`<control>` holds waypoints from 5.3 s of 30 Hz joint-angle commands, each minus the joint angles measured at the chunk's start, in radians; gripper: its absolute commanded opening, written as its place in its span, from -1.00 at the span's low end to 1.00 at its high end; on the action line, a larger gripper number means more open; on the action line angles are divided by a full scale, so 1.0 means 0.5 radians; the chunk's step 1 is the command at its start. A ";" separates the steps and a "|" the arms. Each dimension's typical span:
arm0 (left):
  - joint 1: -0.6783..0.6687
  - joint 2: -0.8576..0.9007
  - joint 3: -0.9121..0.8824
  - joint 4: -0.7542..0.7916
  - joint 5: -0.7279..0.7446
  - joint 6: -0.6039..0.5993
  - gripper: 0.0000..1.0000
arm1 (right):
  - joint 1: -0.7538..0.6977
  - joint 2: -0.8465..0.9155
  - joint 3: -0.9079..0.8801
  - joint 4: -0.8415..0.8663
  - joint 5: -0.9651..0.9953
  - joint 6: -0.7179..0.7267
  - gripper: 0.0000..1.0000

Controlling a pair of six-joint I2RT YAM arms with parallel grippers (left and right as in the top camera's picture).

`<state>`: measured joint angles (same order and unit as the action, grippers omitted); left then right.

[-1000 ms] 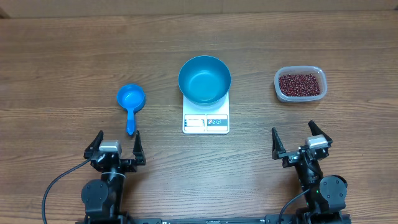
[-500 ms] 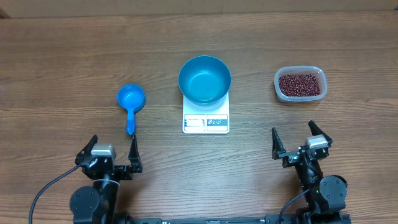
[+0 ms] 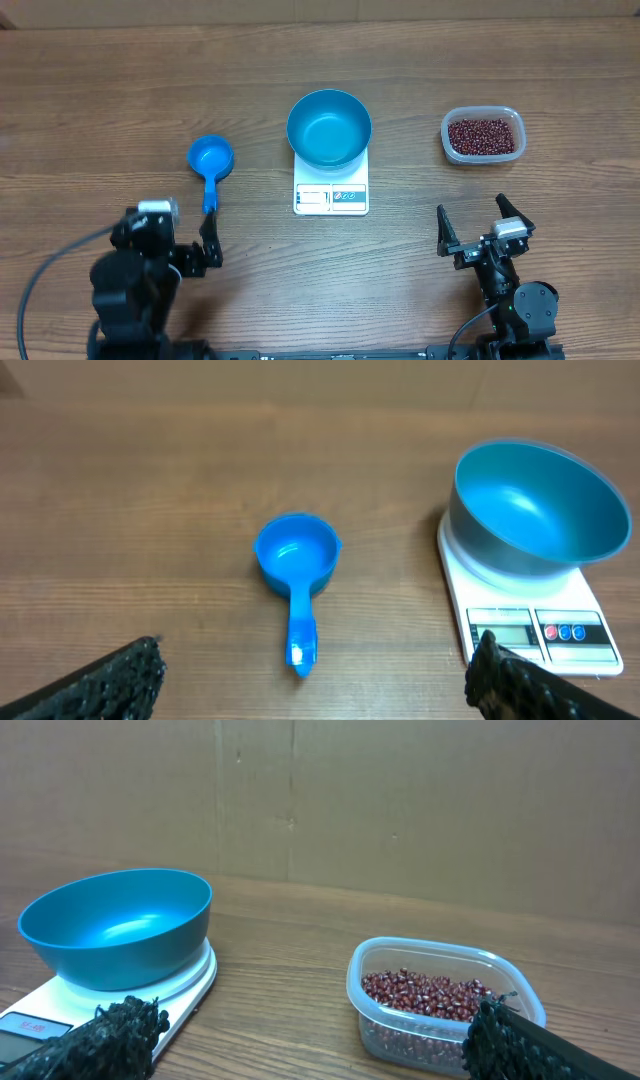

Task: Scoop item into bowl and weigh 150g on scale
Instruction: 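Move the left gripper forward over the blue scoop, then lower the left gripper and close it on the blue scoop's rim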

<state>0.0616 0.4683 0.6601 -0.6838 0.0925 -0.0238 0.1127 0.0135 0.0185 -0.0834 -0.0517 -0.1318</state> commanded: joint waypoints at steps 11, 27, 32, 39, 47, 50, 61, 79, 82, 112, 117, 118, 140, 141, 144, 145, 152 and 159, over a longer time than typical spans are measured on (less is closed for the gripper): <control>0.011 0.936 1.038 -0.774 0.059 0.163 0.99 | -0.005 -0.021 -0.021 0.005 -0.010 -0.031 1.00; 0.011 1.295 1.254 -0.876 0.061 0.243 0.99 | -0.005 -0.021 -0.021 0.005 -0.010 -0.031 1.00; 0.011 1.350 1.254 -0.877 0.062 0.243 0.99 | -0.005 -0.021 -0.021 0.005 -0.010 -0.031 1.00; 0.011 1.459 1.255 -0.883 0.059 0.188 0.99 | -0.005 -0.021 -0.021 0.005 -0.010 -0.031 1.00; 0.011 1.786 1.312 -0.891 -0.026 0.072 0.99 | -0.005 -0.021 -0.021 0.005 -0.010 -0.031 1.00; 0.011 1.914 1.393 -0.926 -0.061 0.038 0.99 | -0.005 -0.021 -0.021 0.005 -0.010 -0.031 1.00; 0.053 2.116 1.571 -1.019 -0.252 -0.073 0.99 | -0.005 -0.021 -0.021 0.005 -0.010 -0.031 1.00; 0.291 2.117 1.571 -0.958 -0.236 -0.058 0.99 | -0.005 -0.021 -0.021 0.005 -0.010 -0.031 1.00; 0.291 2.117 1.571 -0.911 -0.236 -0.058 0.97 | -0.005 -0.021 -0.021 0.005 -0.010 -0.031 1.00; 0.201 2.620 1.565 -0.740 -0.188 -0.413 0.99 | -0.005 -0.021 -0.021 0.005 -0.010 -0.031 1.00; 0.138 2.681 1.565 -0.706 -0.208 -0.483 1.00 | -0.005 -0.021 -0.021 0.005 -0.010 -0.031 1.00; 0.132 2.695 1.565 -0.703 -0.208 -0.500 0.99 | -0.005 -0.021 -0.021 0.005 -0.010 -0.031 1.00; 0.123 2.751 1.565 -0.578 -0.273 -0.808 1.00 | -0.005 -0.021 -0.021 0.005 -0.010 -0.031 1.00; 0.123 2.751 1.565 -0.571 -0.273 -0.807 0.99 | -0.005 -0.021 -0.021 0.005 -0.010 -0.031 1.00; 0.123 2.751 1.565 -0.568 -0.275 -0.806 0.99 | -0.005 -0.021 -0.021 0.005 -0.010 -0.031 1.00; 0.123 2.751 1.564 -0.568 -0.275 -0.806 1.00 | -0.005 -0.021 -0.021 0.005 -0.010 -0.031 1.00; 0.123 2.751 1.508 -0.523 -0.278 -0.806 0.99 | -0.005 -0.021 -0.021 0.005 -0.010 -0.031 1.00; 0.123 2.751 1.373 -0.414 -0.290 -0.806 1.00 | -0.005 -0.021 -0.021 0.005 -0.010 -0.031 1.00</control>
<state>0.1257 1.8370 1.3872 -0.9134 -0.0387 -0.4137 0.1127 0.0128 0.0185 -0.0830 -0.0517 -0.1314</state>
